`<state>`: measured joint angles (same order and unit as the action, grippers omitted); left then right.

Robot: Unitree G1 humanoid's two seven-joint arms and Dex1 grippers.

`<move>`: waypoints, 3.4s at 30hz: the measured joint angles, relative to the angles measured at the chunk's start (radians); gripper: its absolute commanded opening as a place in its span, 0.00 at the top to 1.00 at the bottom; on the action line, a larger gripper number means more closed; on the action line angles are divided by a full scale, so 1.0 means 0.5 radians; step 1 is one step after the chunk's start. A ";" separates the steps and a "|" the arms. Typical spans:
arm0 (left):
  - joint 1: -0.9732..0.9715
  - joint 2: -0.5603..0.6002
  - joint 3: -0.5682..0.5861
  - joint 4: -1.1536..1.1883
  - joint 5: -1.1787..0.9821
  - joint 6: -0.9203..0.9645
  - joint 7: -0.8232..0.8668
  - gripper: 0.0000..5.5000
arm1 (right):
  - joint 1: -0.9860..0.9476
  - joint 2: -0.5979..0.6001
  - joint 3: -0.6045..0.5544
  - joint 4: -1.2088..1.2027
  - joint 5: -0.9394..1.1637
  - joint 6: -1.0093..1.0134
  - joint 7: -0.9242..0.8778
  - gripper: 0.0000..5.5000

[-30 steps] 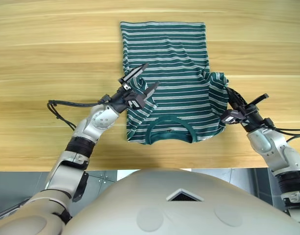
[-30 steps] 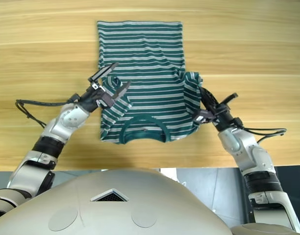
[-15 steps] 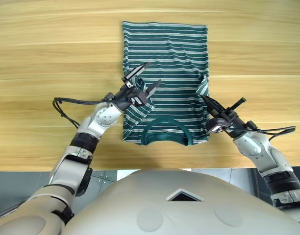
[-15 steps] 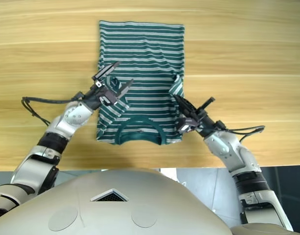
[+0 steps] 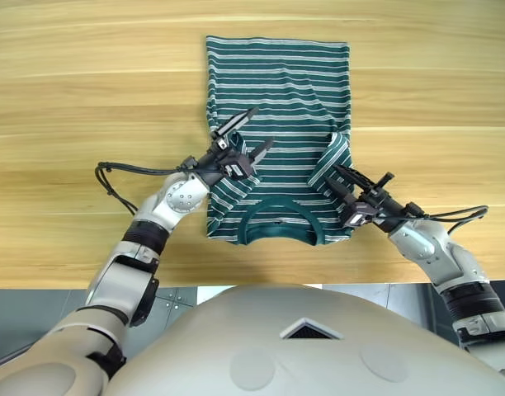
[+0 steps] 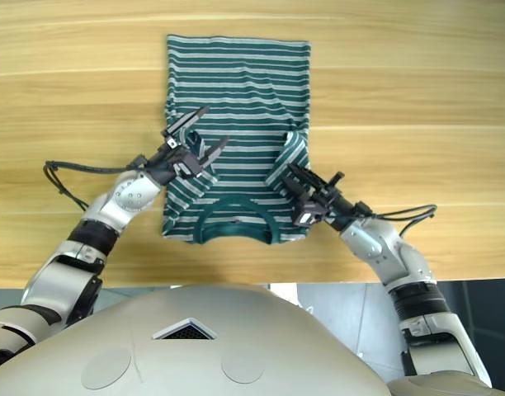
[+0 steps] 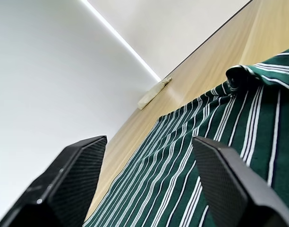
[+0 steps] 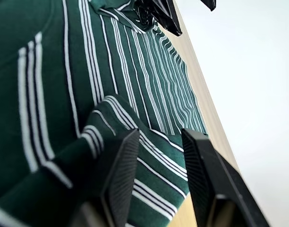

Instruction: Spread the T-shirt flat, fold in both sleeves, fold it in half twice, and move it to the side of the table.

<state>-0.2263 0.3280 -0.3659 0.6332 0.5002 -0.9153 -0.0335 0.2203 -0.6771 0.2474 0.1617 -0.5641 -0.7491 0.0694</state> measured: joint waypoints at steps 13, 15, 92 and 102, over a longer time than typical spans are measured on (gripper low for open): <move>-0.058 0.147 0.045 -0.024 -0.030 0.012 -0.075 0.39 | -0.098 -0.095 0.023 0.165 0.193 -0.014 0.217 0.53; -0.060 0.163 0.051 -0.024 -0.030 0.017 -0.076 0.39 | -0.118 -0.106 0.031 0.186 0.207 -0.033 0.234 0.53; 0.691 0.961 -0.132 -0.928 -0.811 0.259 -1.517 1.00 | 0.871 -0.503 -0.710 -0.320 0.296 0.059 0.499 0.53; 0.579 0.854 -0.082 -0.865 -0.705 0.339 -1.417 1.00 | 0.854 -0.474 -0.588 -0.430 0.304 0.003 0.559 0.53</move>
<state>0.0632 0.7549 -0.4068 0.2007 0.1479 -0.7457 -0.7419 0.6471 -0.9141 -0.0465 -0.0533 -0.4124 -0.7476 0.3490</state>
